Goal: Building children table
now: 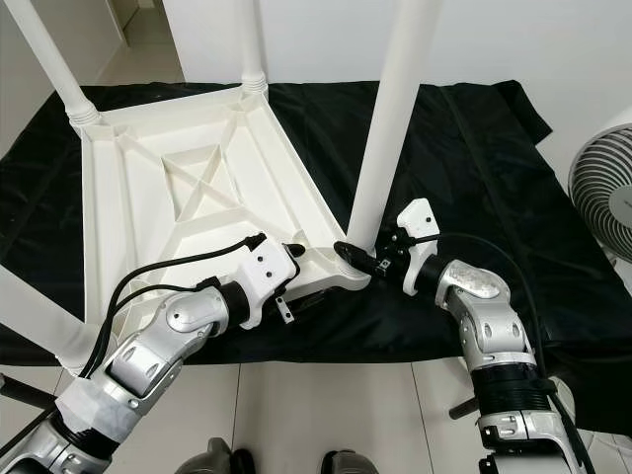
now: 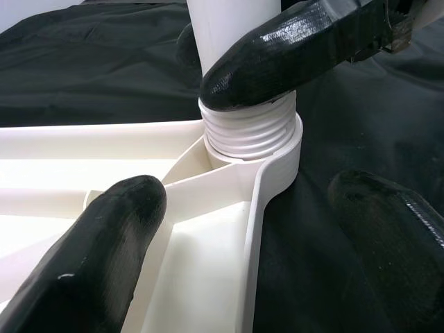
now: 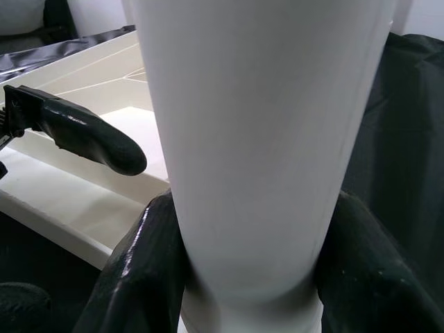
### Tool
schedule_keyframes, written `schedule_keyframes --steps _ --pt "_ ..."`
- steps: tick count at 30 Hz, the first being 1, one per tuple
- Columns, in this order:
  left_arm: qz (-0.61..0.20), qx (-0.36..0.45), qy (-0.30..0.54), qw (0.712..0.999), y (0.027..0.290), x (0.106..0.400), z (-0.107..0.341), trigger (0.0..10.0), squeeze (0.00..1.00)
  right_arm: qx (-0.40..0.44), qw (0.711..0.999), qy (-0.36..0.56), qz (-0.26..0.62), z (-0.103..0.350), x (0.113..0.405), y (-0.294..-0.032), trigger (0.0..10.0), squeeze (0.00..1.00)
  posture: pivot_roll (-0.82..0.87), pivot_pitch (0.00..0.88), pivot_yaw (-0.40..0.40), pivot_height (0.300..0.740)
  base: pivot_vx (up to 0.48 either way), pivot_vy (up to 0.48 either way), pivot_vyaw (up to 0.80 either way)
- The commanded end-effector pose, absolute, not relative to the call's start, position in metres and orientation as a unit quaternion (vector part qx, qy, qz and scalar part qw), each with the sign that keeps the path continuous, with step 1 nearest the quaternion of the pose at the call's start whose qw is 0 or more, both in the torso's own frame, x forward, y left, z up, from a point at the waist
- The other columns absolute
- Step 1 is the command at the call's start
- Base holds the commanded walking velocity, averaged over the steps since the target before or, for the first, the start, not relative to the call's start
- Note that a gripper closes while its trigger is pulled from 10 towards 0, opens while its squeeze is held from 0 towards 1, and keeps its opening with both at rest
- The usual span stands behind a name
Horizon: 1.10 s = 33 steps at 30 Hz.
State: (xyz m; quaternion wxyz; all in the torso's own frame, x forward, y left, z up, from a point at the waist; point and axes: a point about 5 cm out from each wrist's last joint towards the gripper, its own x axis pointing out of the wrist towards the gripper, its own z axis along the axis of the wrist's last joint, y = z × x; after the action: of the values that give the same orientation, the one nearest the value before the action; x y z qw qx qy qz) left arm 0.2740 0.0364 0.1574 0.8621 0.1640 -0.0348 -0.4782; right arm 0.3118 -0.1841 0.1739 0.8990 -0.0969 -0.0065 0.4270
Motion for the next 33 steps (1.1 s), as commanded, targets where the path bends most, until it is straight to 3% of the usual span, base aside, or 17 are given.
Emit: schedule_keyframes --steps 1,2,3,9,13,20,25,33 --pt "-0.527 0.169 -0.02 0.833 0.033 0.267 0.15 10.0 0.0 -0.089 0.905 -0.002 0.415 0.168 0.311 -0.182 0.0 0.0 -0.13 0.084 0.045 0.74 0.0 0.0 0.0" --pt "-0.527 0.169 -0.02 0.833 0.033 0.267 0.15 10.0 0.0 -0.089 0.905 -0.002 0.415 0.168 0.311 -0.182 0.0 0.0 -0.13 0.084 0.045 0.74 0.0 0.0 0.0" --pt "-0.529 0.168 -0.019 0.832 0.033 0.267 0.15 10.0 0.0 -0.086 0.913 0.0 0.399 0.166 0.312 -0.182 10.0 0.0 -0.14 0.08 0.047 0.74 0.0 0.0 0.0" --pt "-0.529 0.168 -0.019 0.831 0.033 0.266 0.15 10.0 0.0 -0.06 0.939 0.007 0.337 0.162 0.318 -0.178 10.0 0.0 -0.14 0.085 0.045 0.74 0.0 0.0 0.0" --pt "-0.506 0.166 -0.024 0.846 0.037 0.272 0.152 10.0 0.0 -0.033 0.965 -0.011 0.261 0.164 0.317 -0.163 10.0 0.0 -0.13 0.093 0.033 0.74 0.0 0.0 0.0" --pt "-0.476 0.169 -0.025 0.863 0.041 0.28 0.15 10.0 0.0 0.004 0.98 -0.017 0.199 0.169 0.311 -0.142 10.0 0.0 -0.13 0.095 0.03 0.74 0.0 0.0 0.0" --pt "-0.443 0.114 -0.018 0.889 0.043 0.285 0.146 10.0 0.0 0.018 0.99 -0.017 0.138 0.172 0.307 -0.129 10.0 0.0 -0.13 0.099 0.033 0.74 0.0 0.0 0.0" --pt "-0.432 0.117 -0.02 0.894 0.047 0.285 0.137 10.0 0.0 0.055 0.997 -0.031 0.034 0.177 0.297 -0.119 10.0 0.0 -0.13 0.107 0.03 0.74 0.0 0.0 0.0"
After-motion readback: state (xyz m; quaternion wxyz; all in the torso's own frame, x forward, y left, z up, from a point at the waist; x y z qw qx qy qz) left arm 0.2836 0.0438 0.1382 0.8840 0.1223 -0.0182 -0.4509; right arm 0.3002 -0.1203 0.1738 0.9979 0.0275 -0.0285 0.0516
